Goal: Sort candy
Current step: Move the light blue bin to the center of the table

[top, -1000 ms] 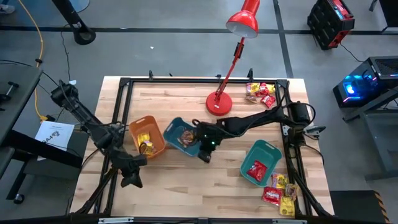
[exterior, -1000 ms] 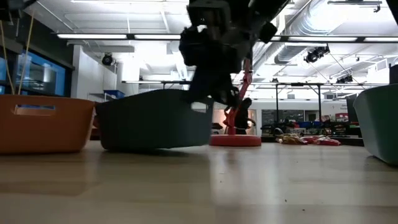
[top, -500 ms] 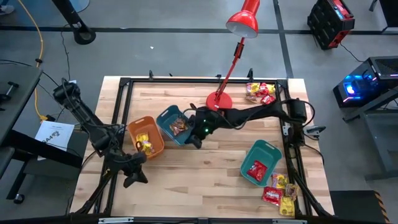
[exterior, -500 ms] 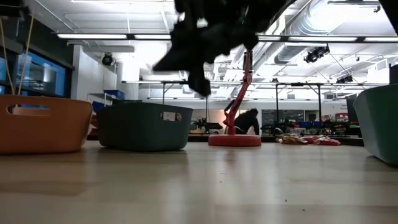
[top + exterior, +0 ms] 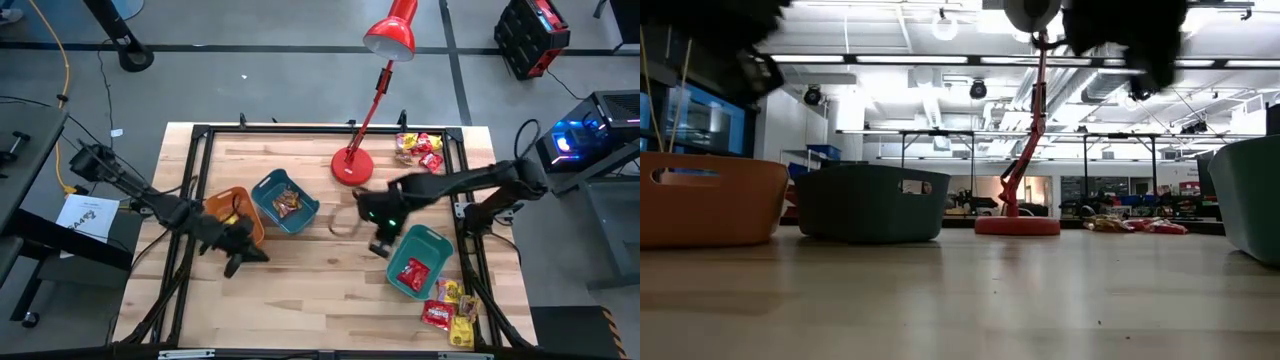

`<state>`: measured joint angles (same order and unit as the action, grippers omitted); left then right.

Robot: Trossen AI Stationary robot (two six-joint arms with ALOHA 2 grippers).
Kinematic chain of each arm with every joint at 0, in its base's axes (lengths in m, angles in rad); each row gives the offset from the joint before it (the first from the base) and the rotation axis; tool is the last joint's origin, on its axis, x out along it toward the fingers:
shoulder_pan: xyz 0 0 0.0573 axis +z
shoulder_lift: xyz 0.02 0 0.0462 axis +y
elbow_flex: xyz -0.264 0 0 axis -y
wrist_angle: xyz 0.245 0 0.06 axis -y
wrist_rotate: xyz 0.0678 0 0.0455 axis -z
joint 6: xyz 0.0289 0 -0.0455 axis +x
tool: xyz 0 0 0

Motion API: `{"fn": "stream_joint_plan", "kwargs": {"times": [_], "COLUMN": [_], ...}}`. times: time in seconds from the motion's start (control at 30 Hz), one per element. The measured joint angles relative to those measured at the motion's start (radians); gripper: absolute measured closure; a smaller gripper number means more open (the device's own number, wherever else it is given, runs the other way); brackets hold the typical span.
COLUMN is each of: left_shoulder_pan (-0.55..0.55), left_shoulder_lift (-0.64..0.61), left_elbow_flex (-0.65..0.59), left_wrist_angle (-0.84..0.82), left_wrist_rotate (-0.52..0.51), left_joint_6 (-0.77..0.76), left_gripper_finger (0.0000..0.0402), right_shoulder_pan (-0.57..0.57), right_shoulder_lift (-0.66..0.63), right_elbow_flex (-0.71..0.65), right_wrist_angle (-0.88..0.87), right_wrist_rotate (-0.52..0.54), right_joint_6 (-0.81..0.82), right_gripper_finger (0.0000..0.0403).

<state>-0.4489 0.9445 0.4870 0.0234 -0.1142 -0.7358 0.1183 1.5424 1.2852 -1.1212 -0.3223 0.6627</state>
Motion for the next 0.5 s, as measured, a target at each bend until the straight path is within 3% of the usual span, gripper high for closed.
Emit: {"fn": "stream_joint_plan", "kwargs": {"times": [0.13, 0.27, 0.5], "left_shoulder_pan": [0.129, 0.187, 0.194], "left_shoulder_lift": [0.028, 0.058, 0.067], "left_elbow_flex": [0.045, 0.129, 0.25], "left_wrist_angle": [0.0, 0.002, 0.0], "left_wrist_rotate": [-0.002, -0.001, -0.021], "left_joint_6": [0.107, 0.239, 0.464], "left_gripper_finger": [0.0401, 0.0401, 0.0401], "right_shoulder_pan": [0.108, 0.176, 0.15], "right_shoulder_lift": [-0.034, -0.045, -0.044], "right_elbow_flex": [-0.11, -0.216, -0.322], "right_wrist_angle": [-0.054, -0.052, 0.067], "right_wrist_rotate": [0.028, 0.025, 0.182], "right_joint_6": [0.169, 0.285, 0.366], "right_gripper_finger": [0.0403, 0.0403, 0.0403]}}
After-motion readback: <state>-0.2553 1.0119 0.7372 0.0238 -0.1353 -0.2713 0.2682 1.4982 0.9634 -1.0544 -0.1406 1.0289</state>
